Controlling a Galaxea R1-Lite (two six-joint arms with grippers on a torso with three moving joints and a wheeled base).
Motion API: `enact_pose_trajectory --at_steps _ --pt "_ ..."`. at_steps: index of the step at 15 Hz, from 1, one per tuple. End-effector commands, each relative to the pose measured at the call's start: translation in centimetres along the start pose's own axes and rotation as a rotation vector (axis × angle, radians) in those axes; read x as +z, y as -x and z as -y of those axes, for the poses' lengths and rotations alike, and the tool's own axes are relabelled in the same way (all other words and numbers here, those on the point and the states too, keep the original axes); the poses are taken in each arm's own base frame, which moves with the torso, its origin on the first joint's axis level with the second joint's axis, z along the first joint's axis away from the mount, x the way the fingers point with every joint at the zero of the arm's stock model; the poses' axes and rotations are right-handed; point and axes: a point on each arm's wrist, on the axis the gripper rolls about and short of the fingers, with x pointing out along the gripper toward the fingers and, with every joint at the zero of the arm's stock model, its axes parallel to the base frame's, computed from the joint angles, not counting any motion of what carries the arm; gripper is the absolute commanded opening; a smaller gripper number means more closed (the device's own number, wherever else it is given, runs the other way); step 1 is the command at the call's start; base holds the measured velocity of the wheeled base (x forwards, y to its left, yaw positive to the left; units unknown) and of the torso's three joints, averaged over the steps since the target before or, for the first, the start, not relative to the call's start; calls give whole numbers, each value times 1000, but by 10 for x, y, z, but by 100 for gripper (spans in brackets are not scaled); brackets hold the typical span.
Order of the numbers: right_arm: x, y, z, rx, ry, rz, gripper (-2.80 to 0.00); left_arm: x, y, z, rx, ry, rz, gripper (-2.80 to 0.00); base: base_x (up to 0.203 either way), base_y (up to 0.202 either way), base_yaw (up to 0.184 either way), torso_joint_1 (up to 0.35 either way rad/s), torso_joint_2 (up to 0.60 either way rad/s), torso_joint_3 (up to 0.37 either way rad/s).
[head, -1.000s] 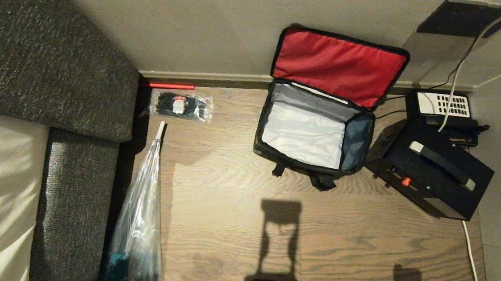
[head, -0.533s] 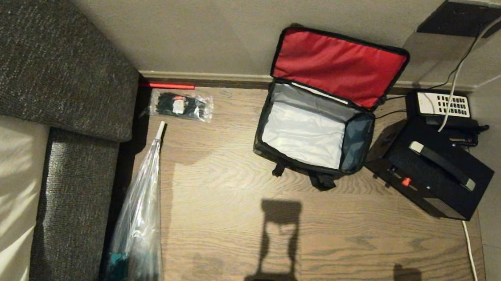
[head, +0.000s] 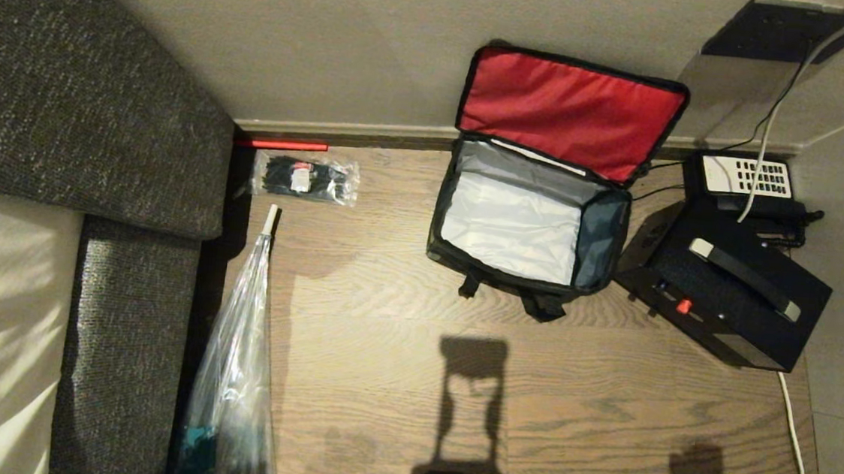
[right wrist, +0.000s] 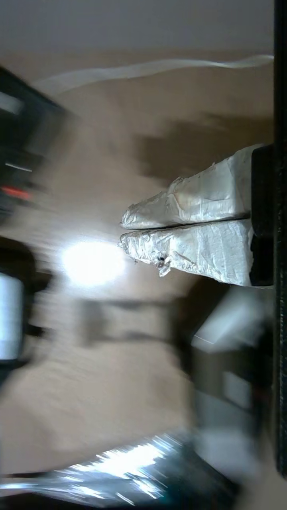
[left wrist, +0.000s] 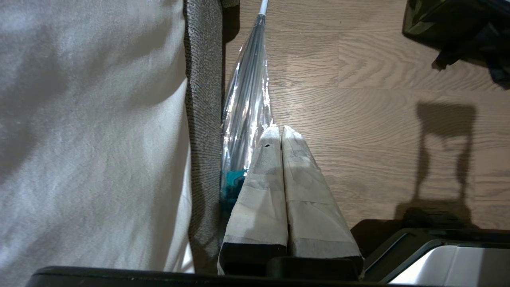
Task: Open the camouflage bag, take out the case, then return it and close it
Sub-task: Grip the handle again
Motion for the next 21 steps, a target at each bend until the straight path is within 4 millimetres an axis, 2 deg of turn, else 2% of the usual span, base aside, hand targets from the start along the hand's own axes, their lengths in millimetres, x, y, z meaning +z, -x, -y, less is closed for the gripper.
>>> enact_pose_trajectory --at_steps 1,3,5,6,8,10,11,12,13,15,17,21 --pt "54 -39 -5 -17 -51 -263 -280 0 0 0 1 -4 2 -280 0 0 0 0 0 0" --pt "100 -110 -9 -37 -95 -448 -280 0 0 0 2 -3 2 -280 0 0 0 0 0 0" --pt "129 -189 -8 -60 -135 -545 -280 0 0 0 2 -3 2 -280 0 0 0 0 0 0" --pt "136 -230 -4 -76 -162 -573 -280 0 0 0 2 -3 2 -280 0 0 0 0 0 0" --pt "136 -302 10 -106 -218 -598 -280 0 0 0 2 -3 2 -280 0 0 0 0 0 0" --pt "130 -358 35 -138 -264 -538 -280 0 0 0 2 -3 2 -280 0 0 0 0 0 0" --pt "129 -376 50 -154 -277 -481 -280 0 0 0 2 -3 2 -280 0 0 0 0 0 0" --pt "131 -386 66 -165 -258 -411 -280 0 0 0 2 -3 2 -280 0 0 0 0 0 0" --pt "131 -386 76 -162 -202 -395 0 0 0 0 2 -3 2 -280 0 0 0 0 0 0" --pt "125 -386 80 -127 -126 -406 0 0 0 0 2 -3 2 -280 0 0 0 0 0 0" --pt "125 -387 82 -111 22 -353 0 0 0 0 2 -3 2 -280 0 0 0 0 0 0" --pt "96 -374 82 -102 330 -359 0 0 0 0 2 -3 2 -280 0 0 0 0 0 0"
